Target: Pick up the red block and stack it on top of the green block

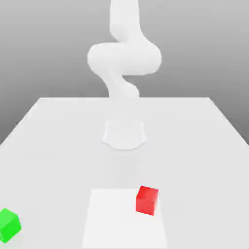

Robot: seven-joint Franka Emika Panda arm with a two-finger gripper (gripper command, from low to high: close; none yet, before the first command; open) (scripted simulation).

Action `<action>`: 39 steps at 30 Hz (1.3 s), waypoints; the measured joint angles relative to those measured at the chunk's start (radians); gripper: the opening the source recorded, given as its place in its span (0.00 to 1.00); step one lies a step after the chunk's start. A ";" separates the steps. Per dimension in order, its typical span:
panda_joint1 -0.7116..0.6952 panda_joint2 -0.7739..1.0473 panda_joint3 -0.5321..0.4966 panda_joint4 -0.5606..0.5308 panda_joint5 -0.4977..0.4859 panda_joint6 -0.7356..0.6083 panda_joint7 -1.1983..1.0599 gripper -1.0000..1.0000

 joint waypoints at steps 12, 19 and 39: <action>-0.054 0.453 0.145 -0.277 -0.018 0.277 0.288 0.50; -0.037 0.707 0.178 -0.426 -0.008 0.437 0.428 0.50; 0.018 0.764 0.126 -0.435 -0.020 0.482 0.452 0.00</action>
